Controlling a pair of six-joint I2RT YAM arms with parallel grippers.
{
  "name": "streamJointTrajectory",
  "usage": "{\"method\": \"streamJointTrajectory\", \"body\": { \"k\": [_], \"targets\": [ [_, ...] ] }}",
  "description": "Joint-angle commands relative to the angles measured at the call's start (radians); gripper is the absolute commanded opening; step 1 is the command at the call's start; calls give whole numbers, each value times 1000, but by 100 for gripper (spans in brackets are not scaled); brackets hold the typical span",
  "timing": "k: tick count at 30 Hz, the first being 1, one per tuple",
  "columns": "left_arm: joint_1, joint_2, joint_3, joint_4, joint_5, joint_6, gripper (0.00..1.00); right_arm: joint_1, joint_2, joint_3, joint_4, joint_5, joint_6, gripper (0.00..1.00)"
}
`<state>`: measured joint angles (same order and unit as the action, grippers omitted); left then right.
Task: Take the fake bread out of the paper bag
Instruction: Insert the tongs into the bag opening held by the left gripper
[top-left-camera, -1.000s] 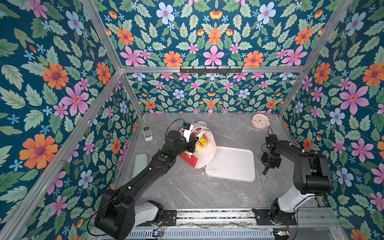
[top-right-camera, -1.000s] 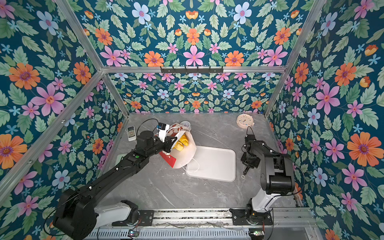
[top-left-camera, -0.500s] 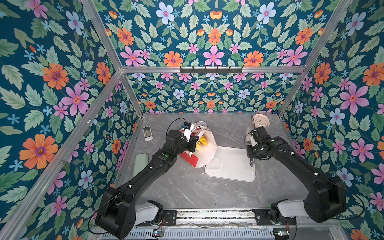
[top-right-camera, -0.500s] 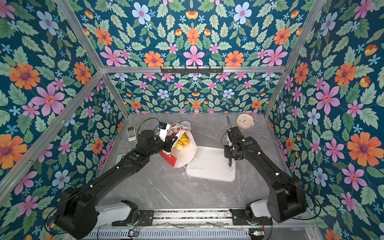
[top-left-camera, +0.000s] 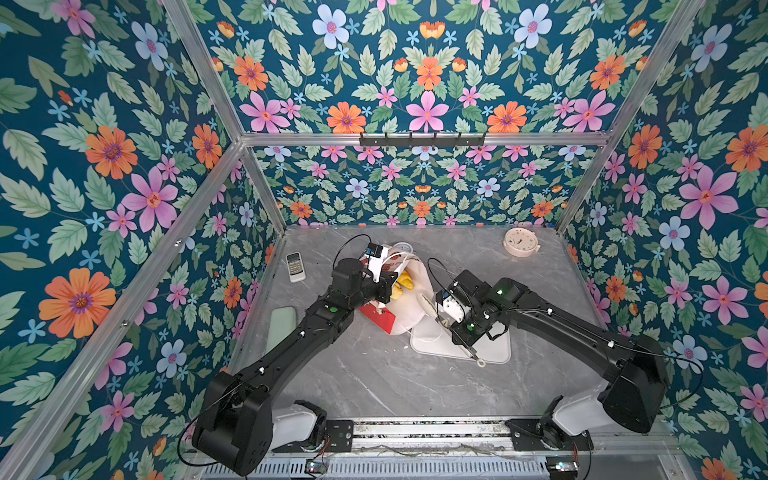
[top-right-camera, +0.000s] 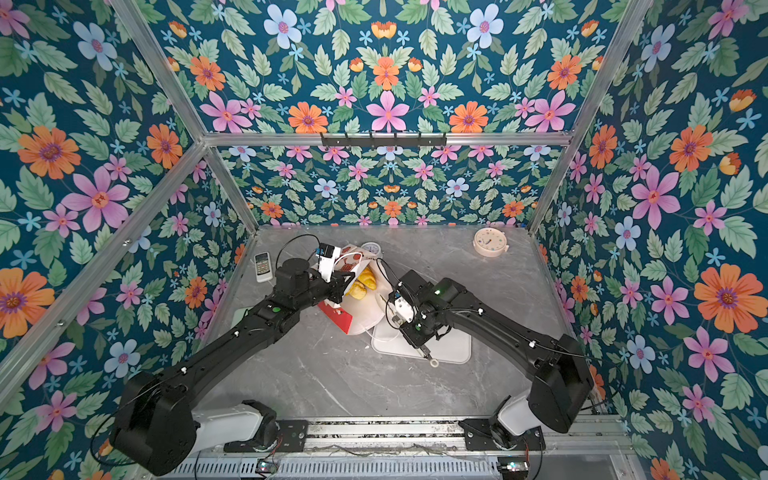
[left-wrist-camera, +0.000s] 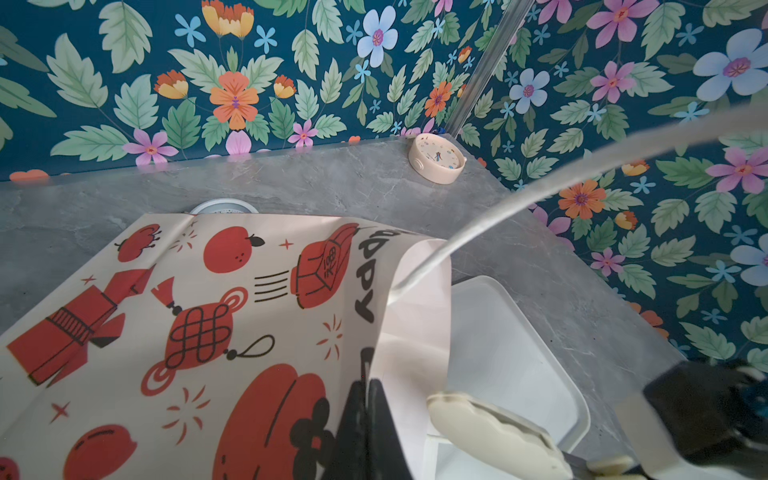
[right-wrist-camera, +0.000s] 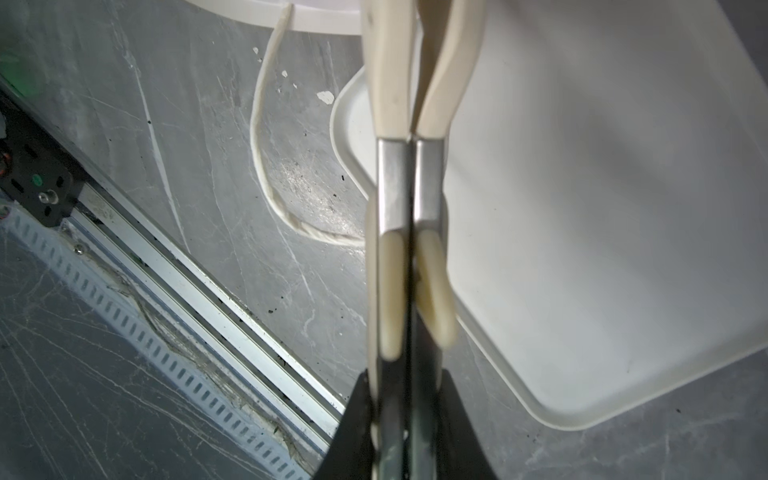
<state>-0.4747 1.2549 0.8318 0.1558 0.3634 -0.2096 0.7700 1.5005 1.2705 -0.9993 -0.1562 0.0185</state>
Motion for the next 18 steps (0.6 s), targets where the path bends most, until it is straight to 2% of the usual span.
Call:
{"method": "streamJointTrajectory", "body": {
  "k": [1,6,10,18],
  "targets": [
    [-2,-6,10,6,-4,-2,0,14,27,34,2,-3,-48,9],
    [-7,-3,10,5,0,-4,0,14,87,77,35,68,-67,9],
    [-13,0,12,5,3,-4,0,14,137,117,46,169,-63,14],
    [-24,4,12,13,8,-7,0,13,201,165,59,236,-61,21]
  ]
}}
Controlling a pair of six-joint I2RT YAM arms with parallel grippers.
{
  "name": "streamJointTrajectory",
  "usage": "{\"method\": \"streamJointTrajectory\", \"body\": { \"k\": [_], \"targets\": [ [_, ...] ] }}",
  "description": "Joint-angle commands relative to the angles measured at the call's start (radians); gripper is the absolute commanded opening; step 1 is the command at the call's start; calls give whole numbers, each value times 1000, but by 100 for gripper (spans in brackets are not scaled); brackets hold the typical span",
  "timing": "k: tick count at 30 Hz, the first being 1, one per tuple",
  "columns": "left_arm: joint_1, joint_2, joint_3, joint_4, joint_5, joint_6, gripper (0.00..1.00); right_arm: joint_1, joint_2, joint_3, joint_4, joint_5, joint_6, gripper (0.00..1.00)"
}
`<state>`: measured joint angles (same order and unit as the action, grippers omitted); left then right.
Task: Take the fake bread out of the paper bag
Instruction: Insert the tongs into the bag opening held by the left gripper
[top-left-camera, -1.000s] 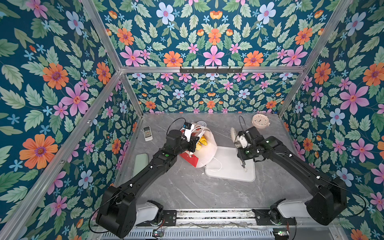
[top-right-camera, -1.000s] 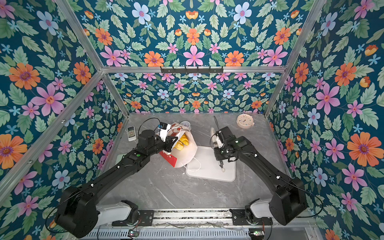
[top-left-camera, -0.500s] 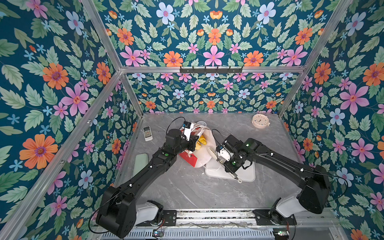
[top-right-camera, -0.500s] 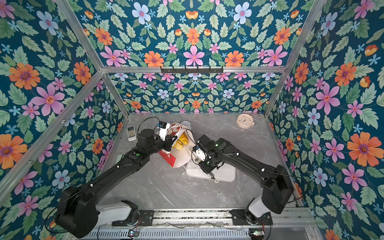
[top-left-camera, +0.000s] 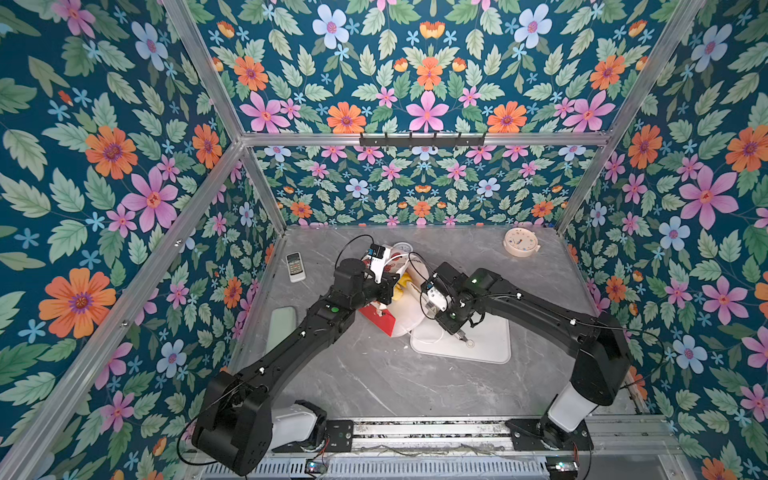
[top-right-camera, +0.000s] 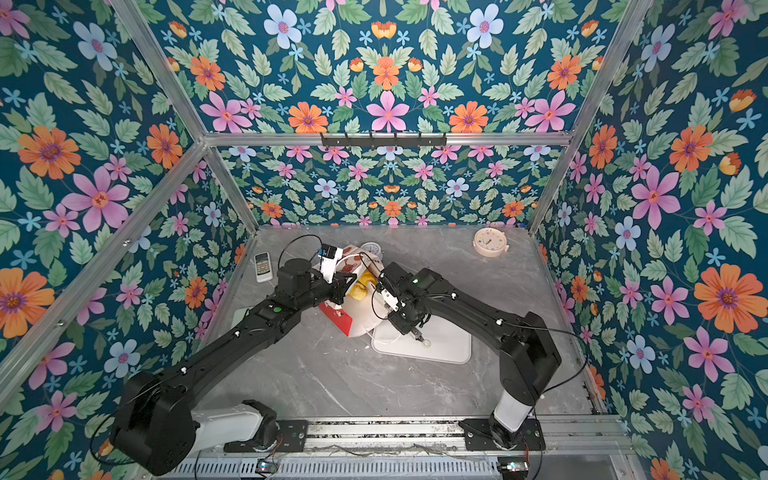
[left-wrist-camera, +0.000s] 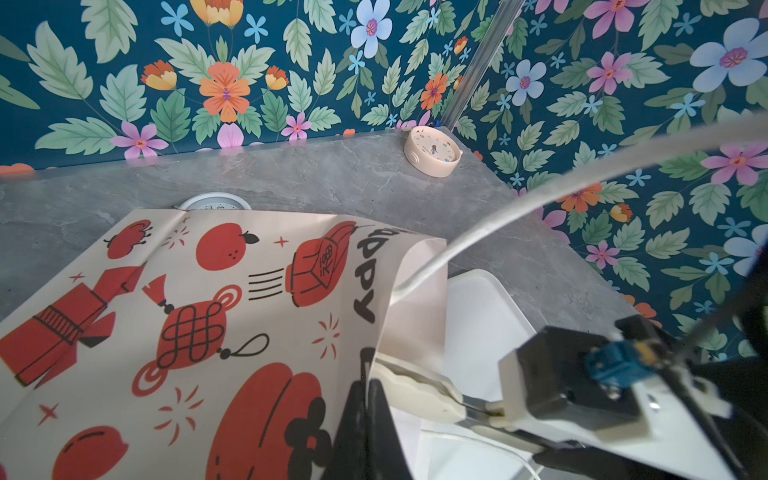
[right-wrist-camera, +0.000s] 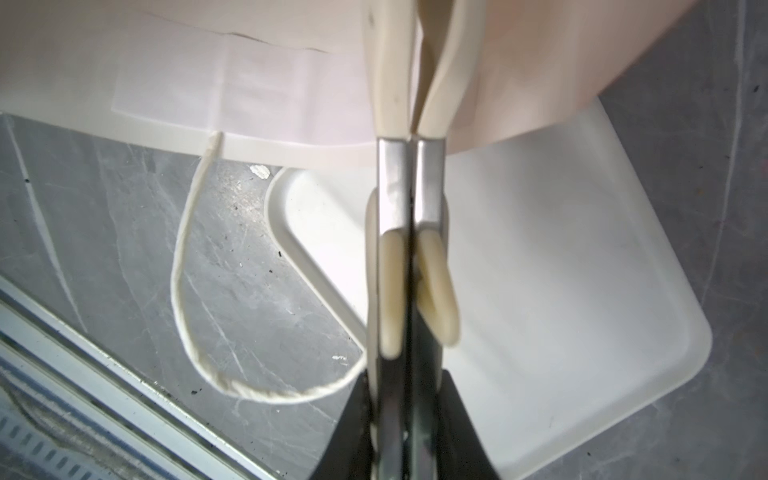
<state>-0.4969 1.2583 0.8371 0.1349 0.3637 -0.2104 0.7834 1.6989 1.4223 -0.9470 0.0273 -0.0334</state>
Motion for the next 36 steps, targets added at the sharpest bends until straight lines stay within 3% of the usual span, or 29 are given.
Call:
{"method": "streamJointTrajectory", "body": {
  "k": [1,19,36],
  "targets": [
    [-2,1,5,35,7,-6,0,-1,8,17,4,57,-9,21],
    [-5,-3,1,35,7,-1,0,-12,22,45,-17,51,24,35],
    [-6,-14,-12,40,7,-3,0,-12,15,33,7,74,30,38]
  ]
}}
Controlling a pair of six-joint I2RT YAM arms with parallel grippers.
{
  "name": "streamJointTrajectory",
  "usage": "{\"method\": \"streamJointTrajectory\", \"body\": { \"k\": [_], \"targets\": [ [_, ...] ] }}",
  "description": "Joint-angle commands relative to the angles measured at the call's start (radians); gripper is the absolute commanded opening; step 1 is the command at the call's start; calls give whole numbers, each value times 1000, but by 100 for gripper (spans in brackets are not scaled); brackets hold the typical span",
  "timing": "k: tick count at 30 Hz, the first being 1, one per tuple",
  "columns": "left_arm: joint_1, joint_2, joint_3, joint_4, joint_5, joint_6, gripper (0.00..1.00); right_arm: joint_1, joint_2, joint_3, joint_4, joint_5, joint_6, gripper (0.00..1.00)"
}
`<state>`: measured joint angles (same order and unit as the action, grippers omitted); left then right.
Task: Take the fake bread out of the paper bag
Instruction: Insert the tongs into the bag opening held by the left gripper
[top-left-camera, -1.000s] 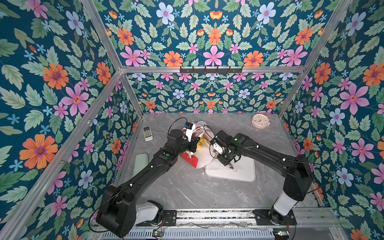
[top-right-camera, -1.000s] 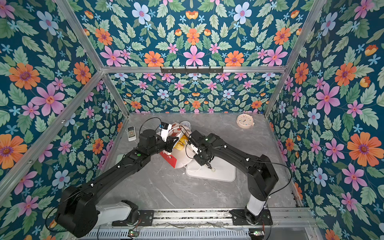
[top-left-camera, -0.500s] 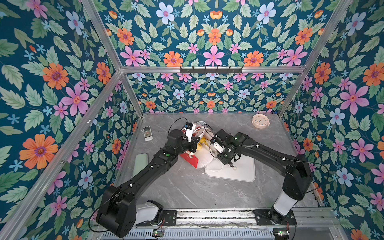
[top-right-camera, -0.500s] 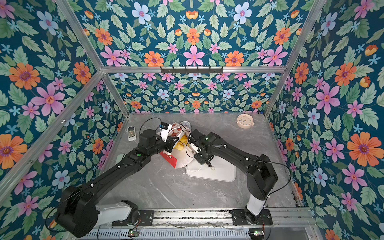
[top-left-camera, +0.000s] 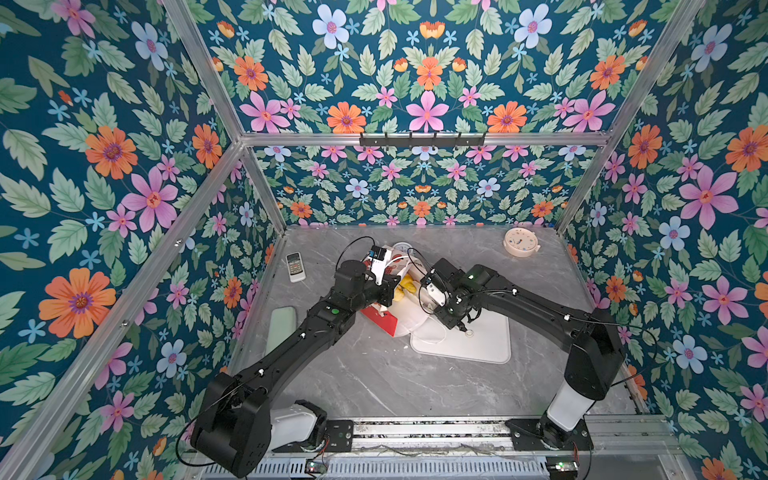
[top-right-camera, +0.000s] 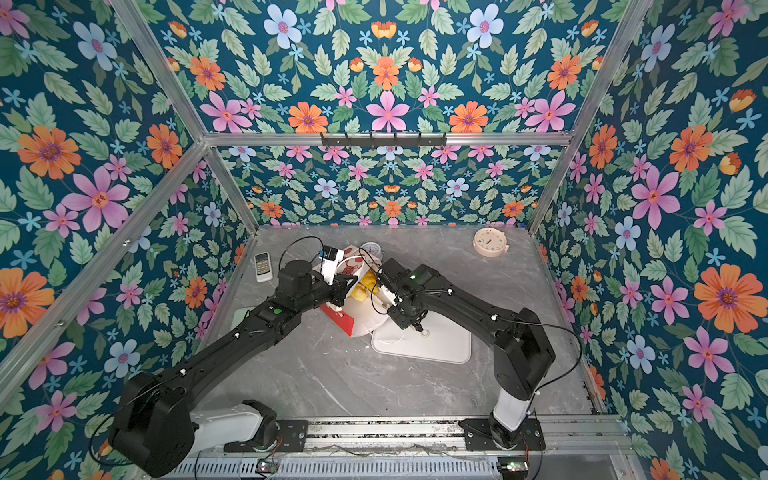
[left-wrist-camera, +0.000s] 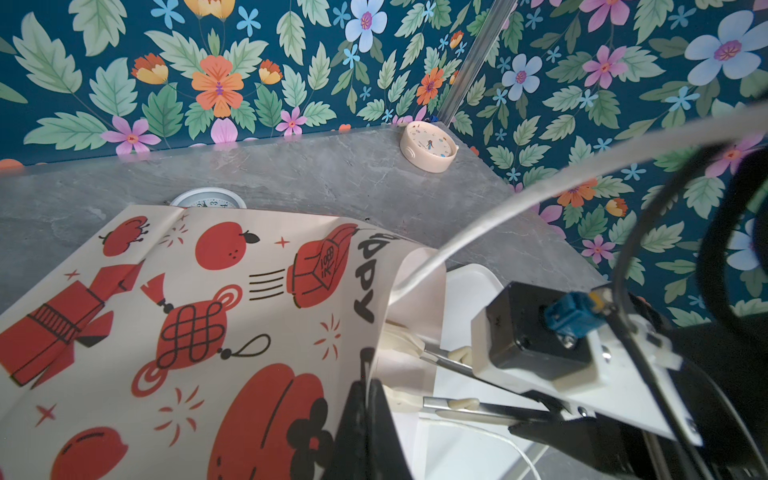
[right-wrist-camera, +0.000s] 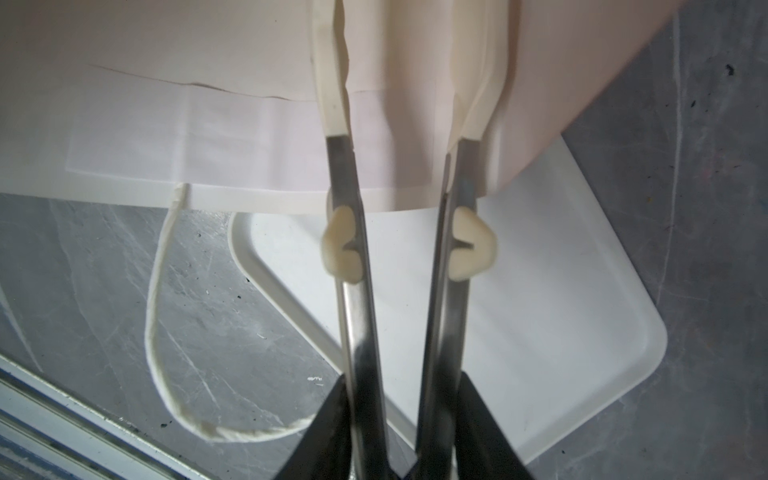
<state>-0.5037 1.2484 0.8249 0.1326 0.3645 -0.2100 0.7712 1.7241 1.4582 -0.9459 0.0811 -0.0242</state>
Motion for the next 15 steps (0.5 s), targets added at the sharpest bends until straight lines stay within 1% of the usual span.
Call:
{"method": "streamJointTrajectory", "body": {
  "k": [1,12,15],
  "targets": [
    [1,-3,1,44,7,-5,0,0,-8,-4,7,22,23,38],
    [-3,-6,0,47,9,-5,0,-6,39,37,43,59,24,39],
    [-4,-6,1,47,8,-6,0,-6,58,53,45,69,24,35]
  ]
}}
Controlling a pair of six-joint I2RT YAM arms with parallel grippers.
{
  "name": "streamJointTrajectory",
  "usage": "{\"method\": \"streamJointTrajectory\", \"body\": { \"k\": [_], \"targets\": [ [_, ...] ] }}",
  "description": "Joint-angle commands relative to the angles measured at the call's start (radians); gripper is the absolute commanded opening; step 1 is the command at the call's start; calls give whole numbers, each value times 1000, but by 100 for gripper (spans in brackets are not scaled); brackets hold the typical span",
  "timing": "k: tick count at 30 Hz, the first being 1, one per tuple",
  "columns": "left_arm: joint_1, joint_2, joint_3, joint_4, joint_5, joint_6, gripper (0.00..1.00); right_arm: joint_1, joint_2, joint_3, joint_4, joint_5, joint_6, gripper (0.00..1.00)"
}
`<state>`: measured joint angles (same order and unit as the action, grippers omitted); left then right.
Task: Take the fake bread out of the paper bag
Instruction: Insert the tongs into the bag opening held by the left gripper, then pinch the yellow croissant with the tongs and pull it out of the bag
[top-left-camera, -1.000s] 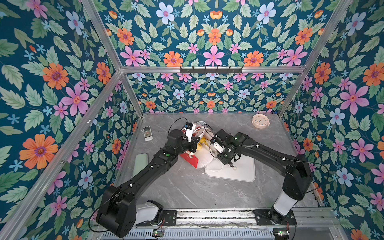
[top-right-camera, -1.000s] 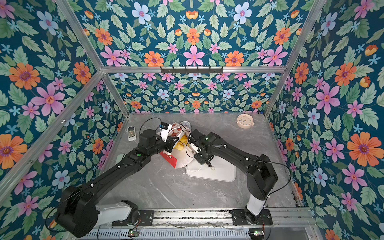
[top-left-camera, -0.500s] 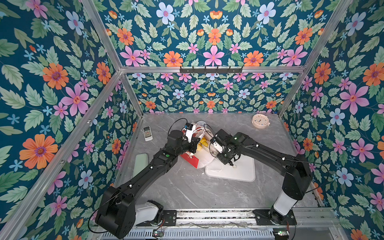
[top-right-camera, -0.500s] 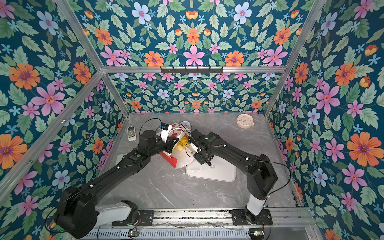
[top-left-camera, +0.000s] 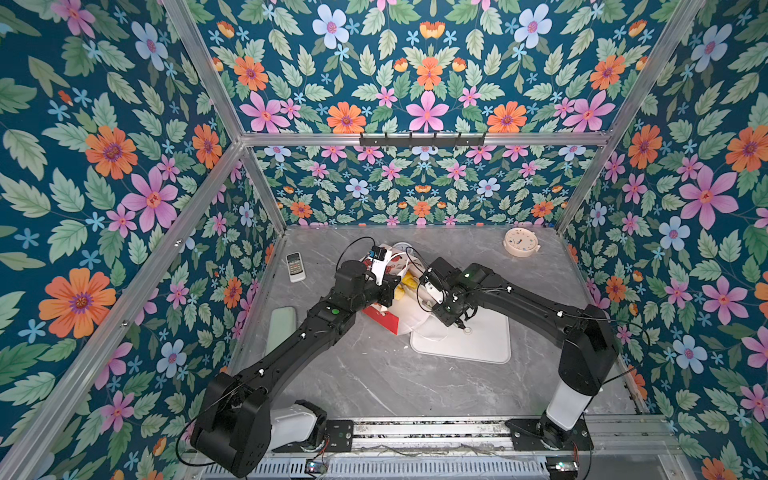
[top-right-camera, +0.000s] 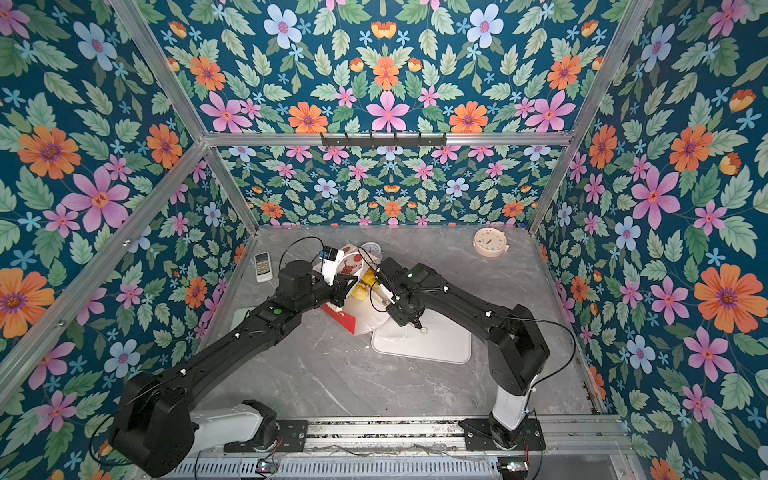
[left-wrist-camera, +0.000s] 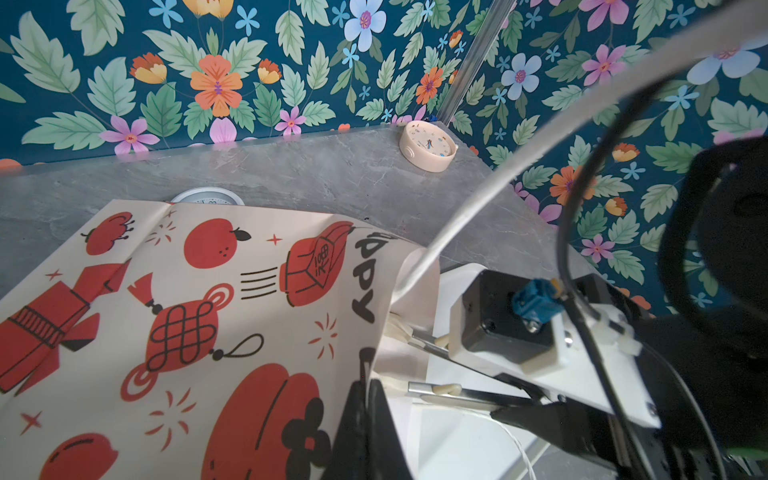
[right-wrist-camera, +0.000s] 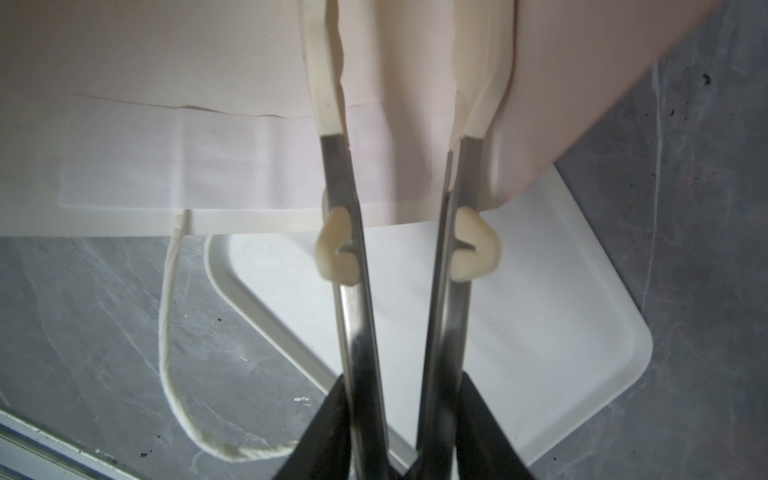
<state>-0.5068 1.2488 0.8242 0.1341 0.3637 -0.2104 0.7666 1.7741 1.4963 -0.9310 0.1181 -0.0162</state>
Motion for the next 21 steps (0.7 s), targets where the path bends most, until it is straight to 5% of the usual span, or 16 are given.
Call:
{"method": "streamJointTrajectory", "body": {
  "k": [1,12,21],
  "targets": [
    [-1,-7,1,45,9,-6,0,-1,10,17,35,38,16,31],
    [-2,18,16,63,-10,-28,0,-1,-106,-75,40,4,-11,1],
    [-3,44,22,95,-67,-73,0,1,-311,-150,-36,-97,15,0]
  ]
}}
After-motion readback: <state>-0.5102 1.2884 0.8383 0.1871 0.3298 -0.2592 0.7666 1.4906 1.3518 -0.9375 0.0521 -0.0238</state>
